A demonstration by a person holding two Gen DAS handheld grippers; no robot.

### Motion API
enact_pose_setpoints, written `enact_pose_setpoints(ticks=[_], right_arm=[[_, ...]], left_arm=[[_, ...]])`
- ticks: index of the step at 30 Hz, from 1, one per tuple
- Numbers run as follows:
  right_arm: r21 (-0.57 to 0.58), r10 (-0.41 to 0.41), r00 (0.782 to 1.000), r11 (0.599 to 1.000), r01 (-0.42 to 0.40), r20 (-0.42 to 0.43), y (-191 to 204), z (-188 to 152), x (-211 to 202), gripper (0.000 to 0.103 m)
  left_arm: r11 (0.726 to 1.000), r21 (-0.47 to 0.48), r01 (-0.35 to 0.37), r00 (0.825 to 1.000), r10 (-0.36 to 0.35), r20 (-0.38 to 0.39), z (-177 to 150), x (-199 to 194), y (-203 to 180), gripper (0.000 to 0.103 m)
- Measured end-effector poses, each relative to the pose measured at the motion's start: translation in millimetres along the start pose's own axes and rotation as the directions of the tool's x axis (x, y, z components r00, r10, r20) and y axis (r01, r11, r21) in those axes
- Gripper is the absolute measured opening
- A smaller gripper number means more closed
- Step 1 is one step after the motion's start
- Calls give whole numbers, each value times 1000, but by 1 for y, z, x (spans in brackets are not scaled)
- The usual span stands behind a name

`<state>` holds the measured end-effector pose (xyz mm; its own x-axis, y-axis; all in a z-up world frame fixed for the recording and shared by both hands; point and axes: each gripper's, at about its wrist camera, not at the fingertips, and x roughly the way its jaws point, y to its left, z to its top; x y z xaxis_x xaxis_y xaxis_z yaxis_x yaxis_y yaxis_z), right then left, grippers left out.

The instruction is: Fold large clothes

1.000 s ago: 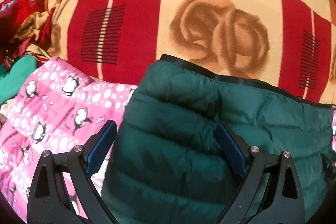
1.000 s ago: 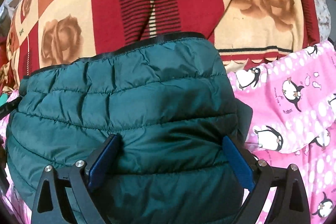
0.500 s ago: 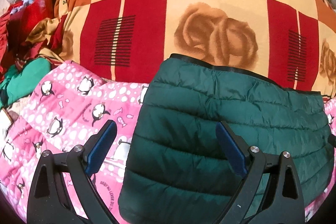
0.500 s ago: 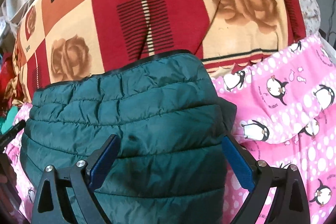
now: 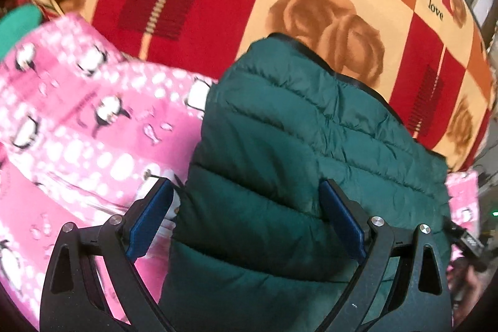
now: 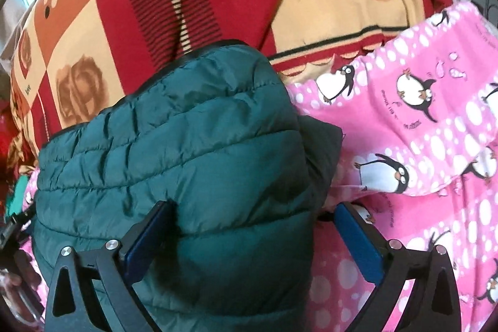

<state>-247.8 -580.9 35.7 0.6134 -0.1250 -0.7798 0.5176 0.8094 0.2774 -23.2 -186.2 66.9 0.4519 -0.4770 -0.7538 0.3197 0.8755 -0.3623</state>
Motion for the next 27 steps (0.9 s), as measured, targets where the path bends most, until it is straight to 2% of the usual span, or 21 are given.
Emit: enact_pose_setpoints(ticks=[2,6,11,16,21,22,23,24,25,26,27], right_arm=[[-1,27,1000,1000,-27,-16,-3,3,5,103],[26,110,991,994,-109,-71,-14,10,21,103],[29,167,982,986,-165,-91,-21,13,31,103],[31,212,970,977,-210,-118,-25,16,42,103],[23,235,967,972,-234,-100,-26,13,40,102],[7,240,967,971,-240,-91,-23,11,38,98],[-6,250,965,968,-251,-80,-20,10,34,85],[-20,265,962,964,-266,-66,-17,8,28,74],[-34,273,961,961,-275,-54,-15,6,23,69],[-43,274,960,960,-276,-49,-11,6,19,60],[-47,278,960,959,-279,-43,-8,5,14,54]], left_arm=[[999,-17,42,999,-42,-31,0,8,6,100],[989,-78,126,988,-132,-82,2,20,17,102],[982,-84,170,976,-179,-122,7,33,18,102],[971,-98,220,956,-234,-177,12,48,16,103],[968,-84,236,948,-248,-200,14,53,9,103],[968,-78,236,948,-248,-202,13,52,9,101],[968,-66,241,948,-249,-197,11,50,6,97],[966,-57,252,948,-259,-185,10,46,3,85],[966,-49,254,950,-259,-176,9,44,0,76],[968,-31,248,954,-249,-164,7,39,-4,72],[970,-19,243,958,-243,-154,6,34,-7,64]])
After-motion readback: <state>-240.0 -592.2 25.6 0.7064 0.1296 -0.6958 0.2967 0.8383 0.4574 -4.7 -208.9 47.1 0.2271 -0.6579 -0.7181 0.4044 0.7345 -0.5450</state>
